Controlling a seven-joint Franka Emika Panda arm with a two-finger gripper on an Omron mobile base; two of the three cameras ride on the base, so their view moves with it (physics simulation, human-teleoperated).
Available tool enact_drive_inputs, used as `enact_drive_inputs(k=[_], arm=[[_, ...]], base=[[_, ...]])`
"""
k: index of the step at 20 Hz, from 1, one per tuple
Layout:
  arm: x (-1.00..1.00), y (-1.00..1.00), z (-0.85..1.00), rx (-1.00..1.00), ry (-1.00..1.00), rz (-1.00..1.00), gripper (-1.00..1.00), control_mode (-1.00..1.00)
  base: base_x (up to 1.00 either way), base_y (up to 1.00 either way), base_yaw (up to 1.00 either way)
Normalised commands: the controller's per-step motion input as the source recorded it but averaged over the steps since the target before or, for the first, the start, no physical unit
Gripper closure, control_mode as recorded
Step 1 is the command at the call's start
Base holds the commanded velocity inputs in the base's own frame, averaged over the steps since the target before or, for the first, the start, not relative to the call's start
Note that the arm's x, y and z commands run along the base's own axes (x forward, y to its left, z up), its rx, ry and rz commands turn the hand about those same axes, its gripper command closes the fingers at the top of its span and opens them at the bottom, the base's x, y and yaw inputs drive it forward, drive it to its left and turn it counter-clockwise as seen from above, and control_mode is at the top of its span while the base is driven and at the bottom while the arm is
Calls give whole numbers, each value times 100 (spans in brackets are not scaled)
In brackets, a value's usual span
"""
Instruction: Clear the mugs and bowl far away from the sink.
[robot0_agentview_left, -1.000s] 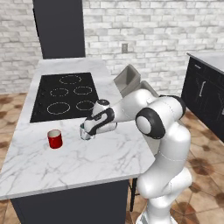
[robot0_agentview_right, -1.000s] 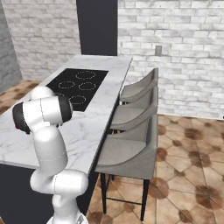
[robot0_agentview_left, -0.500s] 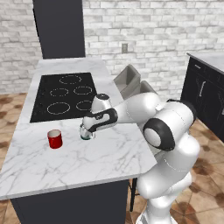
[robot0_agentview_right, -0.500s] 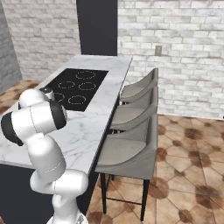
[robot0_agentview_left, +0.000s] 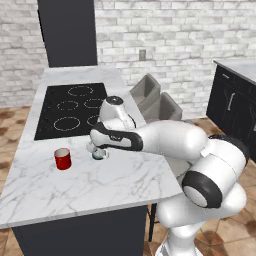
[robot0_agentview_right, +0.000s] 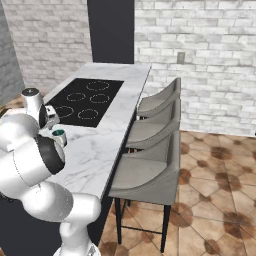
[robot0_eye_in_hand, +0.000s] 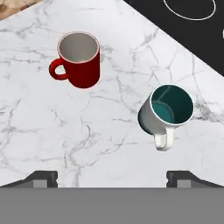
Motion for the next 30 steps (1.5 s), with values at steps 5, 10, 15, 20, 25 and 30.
enact_drive_inputs(k=[5, 10, 15, 20, 25, 30], arm=[[-6, 8, 6, 10, -32, 78, -100, -100], [4, 0, 0, 18, -27, 91, -100, -100], [-5, 0, 9, 8, -16, 57, -100, -100], [-10, -8, 51, -1, -5, -79, -100, -100], [-6, 0, 85, 0, 0, -87, -100, -100], [-52, -35, 100, 6, 0, -64, -100, -100]], base=[[0, 0, 0], [0, 0, 0], [0, 0, 0], [0, 0, 0], [0, 0, 0], [0, 0, 0]])
